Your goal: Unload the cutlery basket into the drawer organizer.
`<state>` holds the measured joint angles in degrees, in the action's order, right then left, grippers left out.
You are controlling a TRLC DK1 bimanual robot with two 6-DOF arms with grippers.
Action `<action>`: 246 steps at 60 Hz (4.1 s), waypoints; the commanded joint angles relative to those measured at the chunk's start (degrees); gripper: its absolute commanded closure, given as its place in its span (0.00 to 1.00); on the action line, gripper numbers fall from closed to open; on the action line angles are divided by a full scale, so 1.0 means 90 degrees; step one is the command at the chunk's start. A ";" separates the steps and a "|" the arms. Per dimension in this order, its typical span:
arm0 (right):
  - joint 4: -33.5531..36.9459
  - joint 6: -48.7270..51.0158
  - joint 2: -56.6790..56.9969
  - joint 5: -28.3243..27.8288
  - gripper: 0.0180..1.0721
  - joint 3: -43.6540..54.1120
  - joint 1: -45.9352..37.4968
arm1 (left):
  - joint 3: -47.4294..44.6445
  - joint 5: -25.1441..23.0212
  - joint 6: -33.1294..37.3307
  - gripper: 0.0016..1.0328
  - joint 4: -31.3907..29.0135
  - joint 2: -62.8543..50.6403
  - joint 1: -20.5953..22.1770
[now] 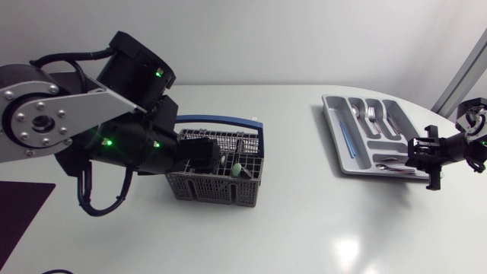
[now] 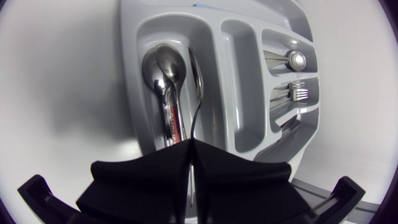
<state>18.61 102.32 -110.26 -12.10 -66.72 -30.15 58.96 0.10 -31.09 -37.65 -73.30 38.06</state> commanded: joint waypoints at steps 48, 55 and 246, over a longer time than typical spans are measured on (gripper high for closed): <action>-0.0886 -0.1555 0.1938 0.0143 0.05 0.1378 0.0674 | 0.0549 0.0038 -0.0618 0.18 -0.0143 -0.0498 0.0321; -0.0857 -0.1897 0.2495 0.0133 0.05 0.1778 0.1036 | 0.0627 0.0038 -0.0745 0.30 -0.0202 -0.0586 0.0312; -0.0271 -0.4914 0.5200 0.1090 0.05 0.3683 0.5489 | 0.0646 0.1346 -0.1838 0.95 0.0755 -0.1436 0.0439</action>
<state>16.12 59.53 -63.90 -2.87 -34.48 18.72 66.26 12.10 -46.96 -30.89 -88.05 41.52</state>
